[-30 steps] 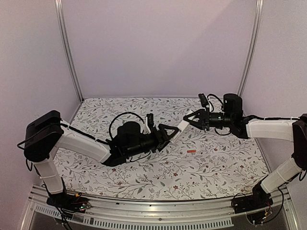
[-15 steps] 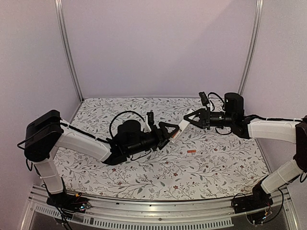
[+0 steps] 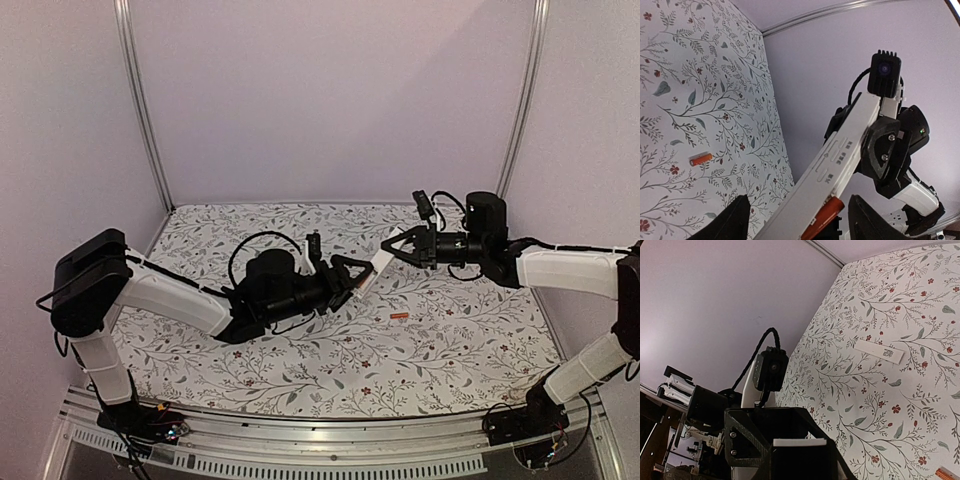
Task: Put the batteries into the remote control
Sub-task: Press the battery in the battery compartment.
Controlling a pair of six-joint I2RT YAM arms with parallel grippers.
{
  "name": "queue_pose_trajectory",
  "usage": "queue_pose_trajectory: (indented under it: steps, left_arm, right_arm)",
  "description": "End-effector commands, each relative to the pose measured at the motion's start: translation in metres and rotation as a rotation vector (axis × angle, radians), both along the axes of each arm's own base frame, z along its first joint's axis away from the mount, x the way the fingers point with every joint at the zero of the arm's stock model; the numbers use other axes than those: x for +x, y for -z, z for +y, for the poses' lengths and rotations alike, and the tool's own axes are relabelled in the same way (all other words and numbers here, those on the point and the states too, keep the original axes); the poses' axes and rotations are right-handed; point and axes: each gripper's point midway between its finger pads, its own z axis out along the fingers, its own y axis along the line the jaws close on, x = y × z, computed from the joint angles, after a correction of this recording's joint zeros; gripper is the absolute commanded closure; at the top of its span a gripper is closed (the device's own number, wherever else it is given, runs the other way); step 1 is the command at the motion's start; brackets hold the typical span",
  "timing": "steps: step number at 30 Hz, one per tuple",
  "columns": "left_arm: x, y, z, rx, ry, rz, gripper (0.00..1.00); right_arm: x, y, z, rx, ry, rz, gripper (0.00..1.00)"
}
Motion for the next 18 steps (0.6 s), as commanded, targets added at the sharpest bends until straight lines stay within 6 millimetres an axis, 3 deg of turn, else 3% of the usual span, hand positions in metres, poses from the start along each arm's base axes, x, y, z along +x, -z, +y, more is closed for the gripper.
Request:
queue_pose_trajectory:
  steps: [1,9,18]
  left_arm:
    - [0.013,-0.012,0.001,-0.034,-0.028,-0.015,0.34]
    - [0.014,-0.006,0.003,-0.035,-0.032,-0.002,0.45]
    - [0.013,0.005,0.009,-0.010,-0.047,0.003,0.48]
  right_arm:
    - [-0.005,-0.012,0.004,0.000,-0.020,-0.029,1.00]
    - [-0.007,-0.018,0.005,0.015,-0.030,-0.029,1.00]
    - [-0.006,-0.031,0.006,0.063,-0.038,-0.021,1.00]
